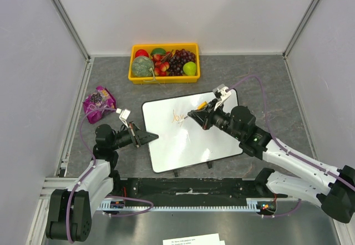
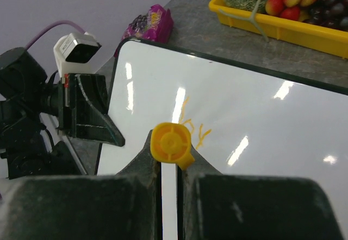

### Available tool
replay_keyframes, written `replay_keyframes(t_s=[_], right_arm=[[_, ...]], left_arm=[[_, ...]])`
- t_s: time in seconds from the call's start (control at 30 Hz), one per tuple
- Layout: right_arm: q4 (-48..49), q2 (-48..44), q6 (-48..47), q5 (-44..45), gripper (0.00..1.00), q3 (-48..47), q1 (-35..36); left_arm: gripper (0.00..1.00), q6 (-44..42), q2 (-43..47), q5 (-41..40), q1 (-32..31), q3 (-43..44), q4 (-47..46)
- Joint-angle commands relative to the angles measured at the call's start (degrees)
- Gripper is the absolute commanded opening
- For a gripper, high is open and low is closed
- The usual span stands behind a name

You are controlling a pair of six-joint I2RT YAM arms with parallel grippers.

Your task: Write a sentence on the whiteboard

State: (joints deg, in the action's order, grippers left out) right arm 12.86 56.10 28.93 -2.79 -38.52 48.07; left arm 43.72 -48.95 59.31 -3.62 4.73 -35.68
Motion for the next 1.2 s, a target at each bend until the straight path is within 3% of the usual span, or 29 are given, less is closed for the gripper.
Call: replay_keyframes(t_s=[0.0, 0.23, 1.17], right_arm=[[0.15, -0.72, -0.1, -1.51, 0.0, -2.26, -4.9], [-0.21, -0.99, -0.28, -4.77, 0.0, -1.38, -12.91], [-0.56, -0.9, -2.12, -2.31, 0.0, 2.4, -14.06]], left_arm=[[0.02, -6.28, 0.26, -0.07, -0.07, -1.13, 0.26], [0.02, -6.28, 0.08, -0.07, 0.01, -1.13, 0.26], [0.02, -6.28, -0.01, -0.07, 0.01, -1.13, 0.09]])
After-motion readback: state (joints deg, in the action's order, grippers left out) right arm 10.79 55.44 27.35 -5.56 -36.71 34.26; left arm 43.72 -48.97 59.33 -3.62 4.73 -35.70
